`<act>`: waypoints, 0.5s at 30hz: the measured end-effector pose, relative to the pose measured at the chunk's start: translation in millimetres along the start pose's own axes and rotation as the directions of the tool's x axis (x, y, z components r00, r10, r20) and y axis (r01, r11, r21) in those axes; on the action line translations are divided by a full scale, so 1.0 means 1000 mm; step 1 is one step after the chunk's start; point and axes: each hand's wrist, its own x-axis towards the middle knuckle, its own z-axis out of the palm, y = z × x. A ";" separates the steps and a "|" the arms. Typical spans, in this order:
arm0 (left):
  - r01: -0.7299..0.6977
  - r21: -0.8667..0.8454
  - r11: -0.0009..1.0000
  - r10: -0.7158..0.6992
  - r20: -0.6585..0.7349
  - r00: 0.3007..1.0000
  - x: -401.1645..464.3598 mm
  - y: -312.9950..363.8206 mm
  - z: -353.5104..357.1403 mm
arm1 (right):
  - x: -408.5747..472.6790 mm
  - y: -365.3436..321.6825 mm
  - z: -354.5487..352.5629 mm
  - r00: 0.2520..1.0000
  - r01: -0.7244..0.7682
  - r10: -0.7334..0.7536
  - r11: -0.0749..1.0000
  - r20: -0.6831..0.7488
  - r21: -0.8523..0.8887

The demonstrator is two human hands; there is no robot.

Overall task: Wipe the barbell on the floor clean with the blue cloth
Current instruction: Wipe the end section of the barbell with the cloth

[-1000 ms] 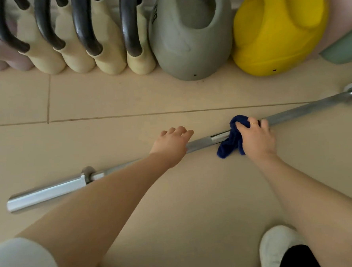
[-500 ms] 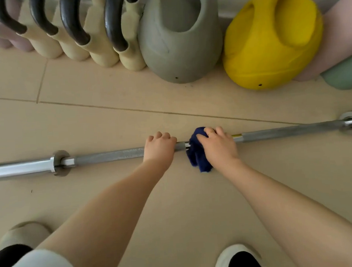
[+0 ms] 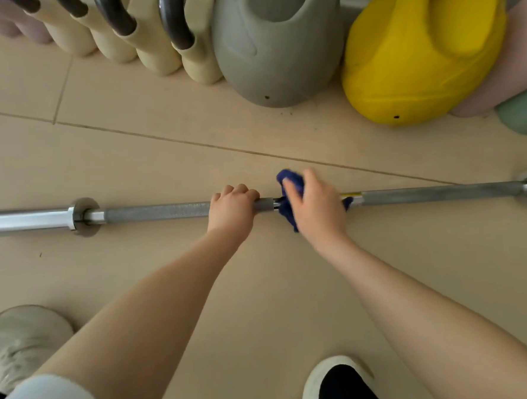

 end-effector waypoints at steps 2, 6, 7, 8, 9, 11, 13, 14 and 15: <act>0.012 0.005 1.000 -0.012 -0.001 1.000 0.000 0.002 0.000 | -0.008 0.004 0.023 0.980 0.110 -0.108 0.994 0.168 -0.001; 0.007 0.002 1.000 -0.007 -0.005 1.000 0.002 0.001 -0.001 | -0.009 0.028 0.041 0.881 0.403 -0.284 0.870 0.378 -0.285; 0.001 0.000 1.000 -0.001 -0.003 1.000 0.003 0.000 -0.001 | -0.005 0.035 0.041 0.878 0.423 -0.291 0.843 0.381 -0.333; -0.006 0.007 1.000 0.006 -0.002 1.000 0.003 -0.001 0.000 | 0.003 0.043 0.042 0.887 0.423 -0.290 0.822 0.360 -0.380; -0.012 0.019 1.000 0.012 0.001 1.000 0.003 -0.001 0.001 | 0.011 0.049 0.039 0.903 0.402 -0.270 0.807 0.334 -0.433; -0.022 0.034 0.999 0.022 0.002 1.000 0.003 -0.001 0.001 | 0.025 0.055 0.036 0.943 0.316 -0.211 0.812 0.259 -0.491; -0.025 0.034 0.999 0.025 0.004 1.000 0.003 -0.001 0.000 | 0.025 0.051 0.039 0.967 0.252 -0.197 0.799 0.160 -0.546; -0.028 0.038 0.999 0.028 0.006 1.000 0.003 0.000 0.000 | 0.018 0.049 0.044 0.970 0.241 -0.209 0.781 0.122 -0.576; -0.032 0.046 0.998 0.032 0.006 0.999 0.003 -0.001 0.000 | 0.010 0.047 0.051 0.969 0.242 -0.220 0.771 0.110 -0.589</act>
